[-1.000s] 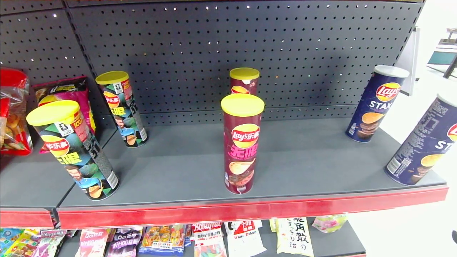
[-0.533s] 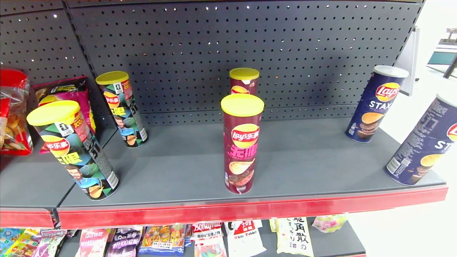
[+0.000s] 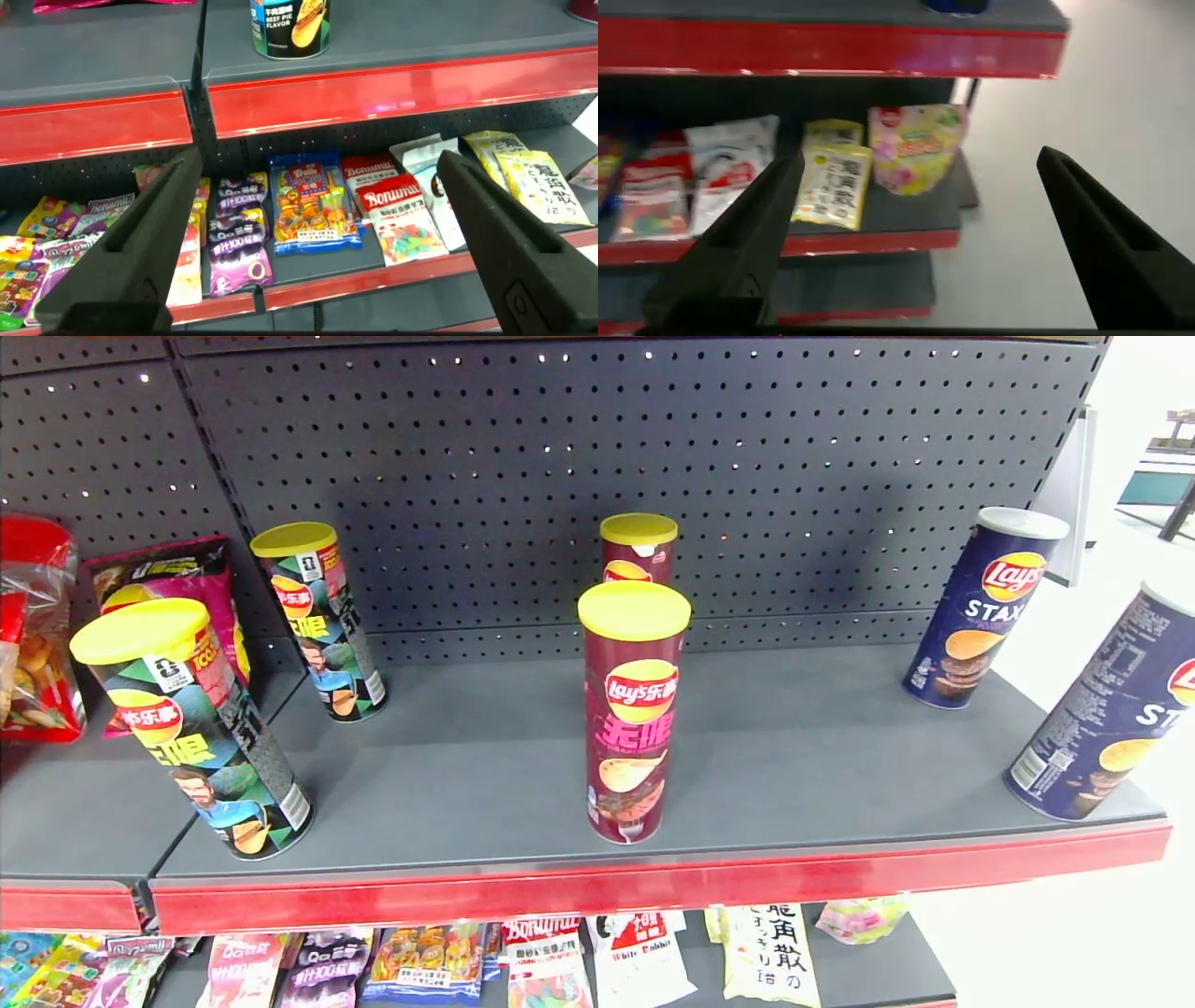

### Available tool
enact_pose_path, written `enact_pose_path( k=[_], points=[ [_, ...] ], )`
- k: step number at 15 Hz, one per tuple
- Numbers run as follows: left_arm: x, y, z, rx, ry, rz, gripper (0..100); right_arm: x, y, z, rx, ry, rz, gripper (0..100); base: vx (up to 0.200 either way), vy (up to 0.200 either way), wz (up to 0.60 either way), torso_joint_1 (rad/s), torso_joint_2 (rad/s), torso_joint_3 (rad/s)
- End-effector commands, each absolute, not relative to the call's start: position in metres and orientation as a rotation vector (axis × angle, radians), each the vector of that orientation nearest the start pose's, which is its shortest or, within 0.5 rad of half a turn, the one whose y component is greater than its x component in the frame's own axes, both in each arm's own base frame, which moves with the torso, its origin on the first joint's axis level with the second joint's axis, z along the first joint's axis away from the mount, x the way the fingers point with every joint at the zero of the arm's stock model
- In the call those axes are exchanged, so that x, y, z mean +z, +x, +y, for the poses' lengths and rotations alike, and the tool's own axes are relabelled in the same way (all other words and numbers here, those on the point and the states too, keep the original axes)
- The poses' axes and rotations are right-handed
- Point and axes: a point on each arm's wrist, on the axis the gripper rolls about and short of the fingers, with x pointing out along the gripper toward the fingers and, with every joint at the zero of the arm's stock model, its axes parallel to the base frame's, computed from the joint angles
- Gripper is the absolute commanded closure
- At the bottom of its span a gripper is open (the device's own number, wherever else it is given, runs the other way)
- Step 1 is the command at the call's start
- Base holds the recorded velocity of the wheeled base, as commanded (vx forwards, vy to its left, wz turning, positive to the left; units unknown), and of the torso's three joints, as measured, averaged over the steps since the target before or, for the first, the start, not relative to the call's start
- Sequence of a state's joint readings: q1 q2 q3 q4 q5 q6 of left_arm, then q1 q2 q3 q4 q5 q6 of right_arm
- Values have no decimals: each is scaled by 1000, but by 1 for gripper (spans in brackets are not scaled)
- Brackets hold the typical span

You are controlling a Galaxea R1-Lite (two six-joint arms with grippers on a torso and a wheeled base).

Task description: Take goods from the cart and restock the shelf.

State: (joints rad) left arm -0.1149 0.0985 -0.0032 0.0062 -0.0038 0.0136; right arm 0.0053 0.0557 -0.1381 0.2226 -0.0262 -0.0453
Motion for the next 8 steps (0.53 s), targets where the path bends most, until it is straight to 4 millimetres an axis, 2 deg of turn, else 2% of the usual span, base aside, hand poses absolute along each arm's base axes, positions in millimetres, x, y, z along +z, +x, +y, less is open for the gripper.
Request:
enact_pose_path(
  k=[1,4,6,7,8],
  points=[
    [78,-15,2,-120,19,102,0,87,-34,0,18,-1,95,0,0,0,0,0,0,0],
    [78,-15,2,-120,19,102,0,87,-32,2,111,-1,79,0,0,0,0,0,0,0],
    [78,-15,2,-119,20,102,0,85,-32,0,4,-22,72,0,0,0,0,0,0,0],
    [78,-15,2,-119,20,102,0,83,-27,-3,-120,11,12,0,0,0,0,0,0,0],
    [78,-15,2,-120,19,102,0,84,-26,-2,-96,18,-21,0,0,0,0,0,0,0]
  ],
)
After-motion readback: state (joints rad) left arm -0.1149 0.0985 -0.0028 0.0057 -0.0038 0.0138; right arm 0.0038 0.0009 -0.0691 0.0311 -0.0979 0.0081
